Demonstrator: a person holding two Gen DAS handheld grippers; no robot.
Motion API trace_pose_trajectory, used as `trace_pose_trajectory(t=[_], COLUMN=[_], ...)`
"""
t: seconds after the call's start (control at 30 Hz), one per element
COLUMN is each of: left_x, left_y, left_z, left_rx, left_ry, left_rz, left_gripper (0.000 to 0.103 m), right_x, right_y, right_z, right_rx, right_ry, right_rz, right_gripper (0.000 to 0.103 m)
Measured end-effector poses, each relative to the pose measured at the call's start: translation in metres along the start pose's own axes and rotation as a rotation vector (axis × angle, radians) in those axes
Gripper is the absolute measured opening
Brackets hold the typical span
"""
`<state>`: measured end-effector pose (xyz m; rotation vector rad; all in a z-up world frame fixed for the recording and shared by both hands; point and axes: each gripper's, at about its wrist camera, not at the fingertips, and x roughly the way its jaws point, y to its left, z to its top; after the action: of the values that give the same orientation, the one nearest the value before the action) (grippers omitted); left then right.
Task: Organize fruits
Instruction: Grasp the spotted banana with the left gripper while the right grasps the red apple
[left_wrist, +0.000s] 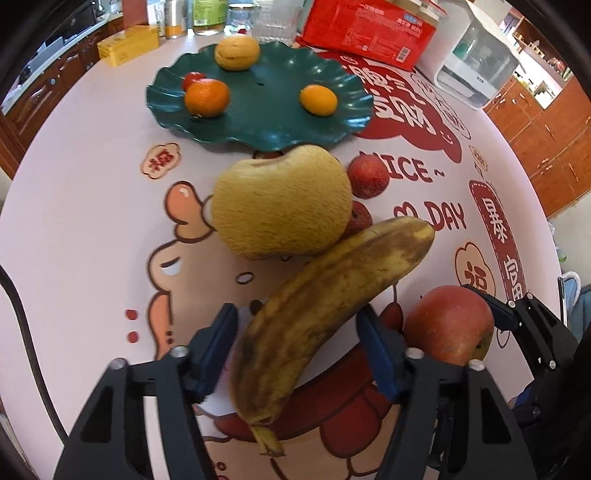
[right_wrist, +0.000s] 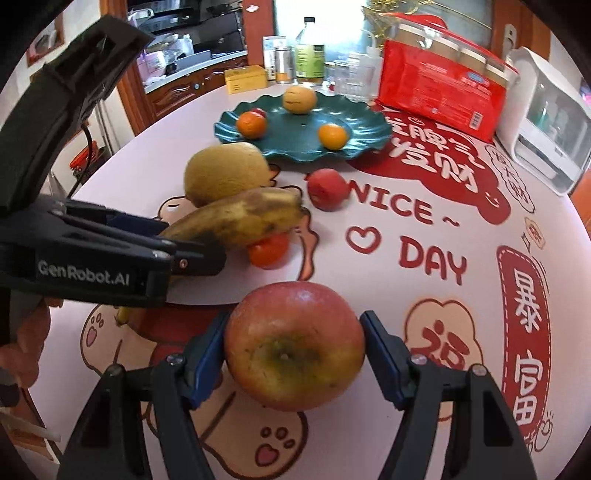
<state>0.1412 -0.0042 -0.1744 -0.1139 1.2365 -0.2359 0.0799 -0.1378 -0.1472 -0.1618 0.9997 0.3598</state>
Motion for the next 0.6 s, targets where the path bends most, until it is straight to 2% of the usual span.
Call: trace_pose_trajectory(t=[0.23,0.53,0.6], left_x=[0.003,0.008,0.008], left_y=[-0.001,-0.012,-0.014], left_z=[0.001,0.006,0.006], left_rx=[0.017,0.087,0.095], left_ry=[-0.002,-0.022,-0.026], left_rz=[0.011,0.076,0.081], left_gripper=[0.060,0.060,0.055], right_x=[-0.001,-0.001,-0.001], right_y=[-0.002,-0.004,-0.006], right_z=[-0.001,-0.002,-0.002], right_rx=[0.004,0.017,0.023], right_ry=[0.001,0.006,0.009], right_rz=[0.000,-0.002,-0.004], right_gripper=[0.070,0.070,0.070])
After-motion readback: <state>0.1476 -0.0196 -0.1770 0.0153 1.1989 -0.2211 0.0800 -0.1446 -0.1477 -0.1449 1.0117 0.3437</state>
